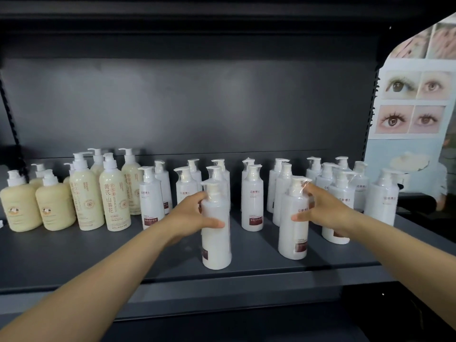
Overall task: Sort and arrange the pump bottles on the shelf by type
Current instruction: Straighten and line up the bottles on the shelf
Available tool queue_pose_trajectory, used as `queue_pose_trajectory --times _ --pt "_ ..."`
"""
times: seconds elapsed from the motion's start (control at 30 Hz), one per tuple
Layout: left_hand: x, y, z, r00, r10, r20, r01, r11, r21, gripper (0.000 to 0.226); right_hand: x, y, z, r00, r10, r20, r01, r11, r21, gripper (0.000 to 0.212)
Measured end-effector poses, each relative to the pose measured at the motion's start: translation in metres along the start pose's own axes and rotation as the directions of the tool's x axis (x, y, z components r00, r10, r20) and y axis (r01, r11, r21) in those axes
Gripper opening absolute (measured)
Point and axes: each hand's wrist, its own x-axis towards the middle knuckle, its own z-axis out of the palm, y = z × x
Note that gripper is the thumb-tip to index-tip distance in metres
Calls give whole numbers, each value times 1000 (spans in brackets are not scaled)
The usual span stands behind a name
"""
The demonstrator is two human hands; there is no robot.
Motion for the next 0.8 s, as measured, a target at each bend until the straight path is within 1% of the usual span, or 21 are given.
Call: queue_pose_trajectory --times 0.07,0.17,0.27,0.3,0.37,0.43,0.5,0.63,0.73,0.8 --pt "7 4 17 998 1 -70 -1 1000 6 57 -1 6 -6 999 8 -39 -8 1000 0 60" --pt "21 8 43 986 5 -166 -5 1000 -1 72 -4 15 -1 996 -3 -92 12 995 97 63" --pt "33 15 63 977 17 -211 -10 999 36 79 -7 23 15 986 -18 -167 35 994 100 81" --pt "35 18 68 977 20 -212 -12 999 38 80 -8 25 19 979 -34 -200 51 995 82 86" --pt "38 21 73 983 21 -180 -18 1000 20 79 -5 27 20 970 -52 -237 71 995 70 89" --pt "38 22 71 995 10 -103 -11 1000 -15 76 -1 26 16 973 -63 -223 78 995 58 84" --pt "38 22 68 999 9 -53 -10 1000 -4 75 3 27 11 977 -61 -202 71 997 41 83" --pt "43 24 73 995 33 -99 -27 998 58 74 10 30 10 976 -68 -207 74 997 22 85" --pt "48 28 86 985 63 -162 -50 995 82 67 14 32 10 972 -87 -218 91 996 11 84" --pt "52 28 96 975 78 -207 -59 993 98 67 15 35 11 969 -96 -228 101 995 10 83"
